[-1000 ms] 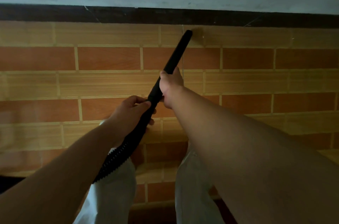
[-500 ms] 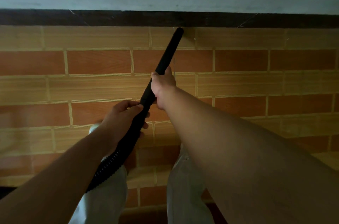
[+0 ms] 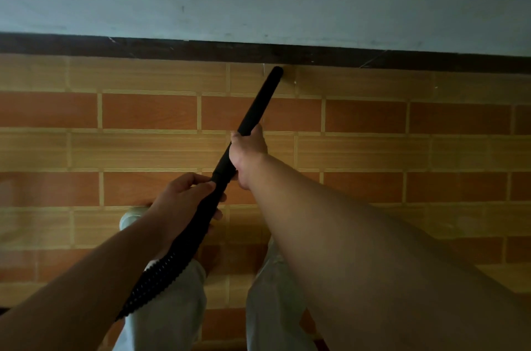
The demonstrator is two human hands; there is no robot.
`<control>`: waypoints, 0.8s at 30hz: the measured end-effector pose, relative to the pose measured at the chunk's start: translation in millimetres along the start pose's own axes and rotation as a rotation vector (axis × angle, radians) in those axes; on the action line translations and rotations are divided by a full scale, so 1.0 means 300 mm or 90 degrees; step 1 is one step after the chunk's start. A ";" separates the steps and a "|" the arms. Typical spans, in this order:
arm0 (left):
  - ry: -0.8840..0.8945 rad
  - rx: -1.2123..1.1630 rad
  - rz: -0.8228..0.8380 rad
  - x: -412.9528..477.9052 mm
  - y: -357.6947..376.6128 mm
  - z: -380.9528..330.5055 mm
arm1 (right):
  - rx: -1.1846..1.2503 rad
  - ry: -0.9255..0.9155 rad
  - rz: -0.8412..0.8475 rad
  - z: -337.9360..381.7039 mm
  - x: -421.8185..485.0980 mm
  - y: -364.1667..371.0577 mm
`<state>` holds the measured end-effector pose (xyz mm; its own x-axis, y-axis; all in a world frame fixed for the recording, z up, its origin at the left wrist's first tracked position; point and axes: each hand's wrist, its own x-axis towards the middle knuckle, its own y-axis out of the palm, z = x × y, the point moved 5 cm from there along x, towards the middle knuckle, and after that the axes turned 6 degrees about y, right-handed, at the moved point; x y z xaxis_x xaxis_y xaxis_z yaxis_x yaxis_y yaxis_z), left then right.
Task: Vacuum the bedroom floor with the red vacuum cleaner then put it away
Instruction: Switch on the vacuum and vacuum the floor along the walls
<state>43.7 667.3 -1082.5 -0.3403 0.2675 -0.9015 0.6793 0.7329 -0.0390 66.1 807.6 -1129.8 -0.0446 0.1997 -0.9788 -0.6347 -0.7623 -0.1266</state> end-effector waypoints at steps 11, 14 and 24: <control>0.003 0.064 -0.024 -0.021 0.042 0.119 | 0.049 0.012 -0.009 -0.142 0.015 -0.059; 0.014 0.052 -0.011 0.024 0.059 0.087 | 0.043 -0.011 -0.022 -0.085 0.036 -0.090; 0.043 0.074 0.067 0.031 0.098 0.033 | 0.014 0.011 -0.019 -0.044 0.018 -0.128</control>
<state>67.0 685.1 -1096.4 -0.3035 0.3833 -0.8723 0.7832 0.6218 0.0008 100.5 829.7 -1132.3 -0.0127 0.2117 -0.9772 -0.6518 -0.7429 -0.1525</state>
